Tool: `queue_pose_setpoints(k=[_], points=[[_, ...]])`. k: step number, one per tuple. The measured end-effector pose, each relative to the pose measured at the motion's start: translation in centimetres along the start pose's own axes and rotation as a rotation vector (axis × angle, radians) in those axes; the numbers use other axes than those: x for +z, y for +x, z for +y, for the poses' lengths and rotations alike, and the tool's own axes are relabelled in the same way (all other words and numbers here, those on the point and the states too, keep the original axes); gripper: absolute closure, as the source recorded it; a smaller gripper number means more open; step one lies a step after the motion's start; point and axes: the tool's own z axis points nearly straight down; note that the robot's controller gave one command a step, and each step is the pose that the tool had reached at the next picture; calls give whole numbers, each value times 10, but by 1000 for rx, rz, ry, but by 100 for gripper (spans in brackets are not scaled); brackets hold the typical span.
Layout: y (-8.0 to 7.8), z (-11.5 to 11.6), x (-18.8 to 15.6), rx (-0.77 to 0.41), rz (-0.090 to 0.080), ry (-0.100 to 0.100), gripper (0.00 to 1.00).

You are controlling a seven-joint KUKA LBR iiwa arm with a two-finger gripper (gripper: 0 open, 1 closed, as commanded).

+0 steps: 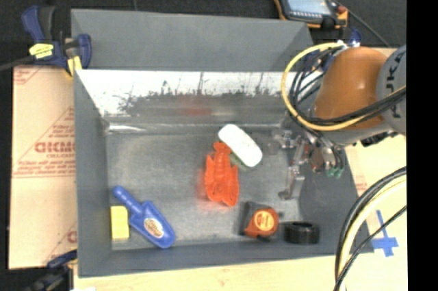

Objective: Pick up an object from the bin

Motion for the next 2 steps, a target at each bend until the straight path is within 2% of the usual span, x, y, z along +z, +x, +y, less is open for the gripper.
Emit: queue_pose_setpoints(k=[2], points=[[2,1,-1,5,-15,2,0]])
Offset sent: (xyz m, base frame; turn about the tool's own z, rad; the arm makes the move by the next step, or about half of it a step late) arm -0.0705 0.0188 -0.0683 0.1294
